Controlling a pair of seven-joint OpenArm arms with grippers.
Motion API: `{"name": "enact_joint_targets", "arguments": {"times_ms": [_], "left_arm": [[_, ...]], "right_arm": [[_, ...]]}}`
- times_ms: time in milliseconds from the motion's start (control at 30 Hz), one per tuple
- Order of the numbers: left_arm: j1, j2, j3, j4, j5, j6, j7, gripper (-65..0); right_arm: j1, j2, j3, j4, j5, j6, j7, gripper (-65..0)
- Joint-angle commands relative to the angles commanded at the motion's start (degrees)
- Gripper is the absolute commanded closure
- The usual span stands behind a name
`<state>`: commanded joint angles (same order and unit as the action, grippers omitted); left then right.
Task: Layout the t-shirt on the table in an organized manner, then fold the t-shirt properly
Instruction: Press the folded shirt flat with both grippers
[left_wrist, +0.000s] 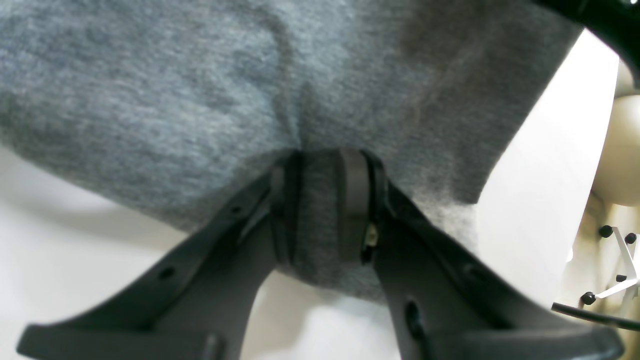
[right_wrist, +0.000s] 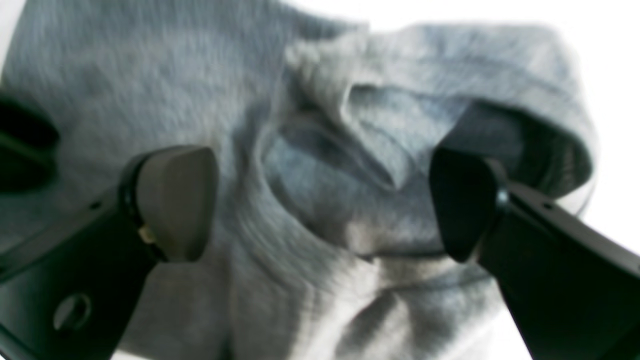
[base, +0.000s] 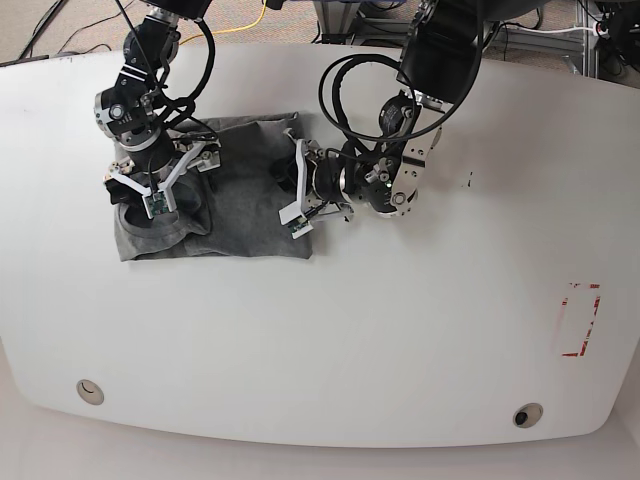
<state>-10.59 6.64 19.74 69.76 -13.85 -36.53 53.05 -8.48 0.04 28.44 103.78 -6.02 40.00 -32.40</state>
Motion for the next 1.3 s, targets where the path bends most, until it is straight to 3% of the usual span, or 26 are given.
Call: {"name": "enact_joint_targets", "arguments": {"times_ms": [367, 600, 667, 733, 933, 1067, 1133, 1300], "left_arm": [[0.0, 0.0, 0.0, 0.0, 0.0, 0.0, 0.0, -11.8], [0.0, -1.3, 0.1, 0.0, -0.1, 0.0, 0.0, -11.8], [0.0, -1.3, 0.1, 0.0, -0.1, 0.0, 0.0, -11.8], [0.0, -1.4, 0.1, 0.0, -0.1, 0.0, 0.0, -11.8], [0.0, -1.6, 0.1, 0.0, -0.1, 0.0, 0.0, -11.8], [0.0, -1.6, 0.1, 0.0, -0.1, 0.0, 0.0, -11.8], [0.0, -1.6, 0.1, 0.0, -0.1, 0.0, 0.0, -11.8], [0.0, -1.6, 0.1, 0.0, -0.1, 0.0, 0.0, -11.8]], "right_arm": [[1.1, 1.8, 0.2, -6.2, 0.0, 0.00, 5.5, -65.0], [2.5, 1.8, 1.5, -8.1, 0.1, 0.00, 6.5, -63.9], [3.0, 1.8, 2.1, -8.1, 0.1, 0.00, 6.5, -57.7], [3.3, 1.8, 2.2, -8.1, 0.1, 0.00, 6.5, -46.9], [4.3, 1.9, 2.2, -8.1, 0.0, 0.00, 6.3, -1.0], [4.2, 2.5, 2.2, -8.1, 0.0, 0.00, 6.2, -3.2], [4.2, 2.5, 2.2, -8.1, 0.0, 0.00, 6.2, 0.0], [4.1, 2.6, 2.2, -6.6, 0.0, 0.00, 4.5, 0.0]]}}
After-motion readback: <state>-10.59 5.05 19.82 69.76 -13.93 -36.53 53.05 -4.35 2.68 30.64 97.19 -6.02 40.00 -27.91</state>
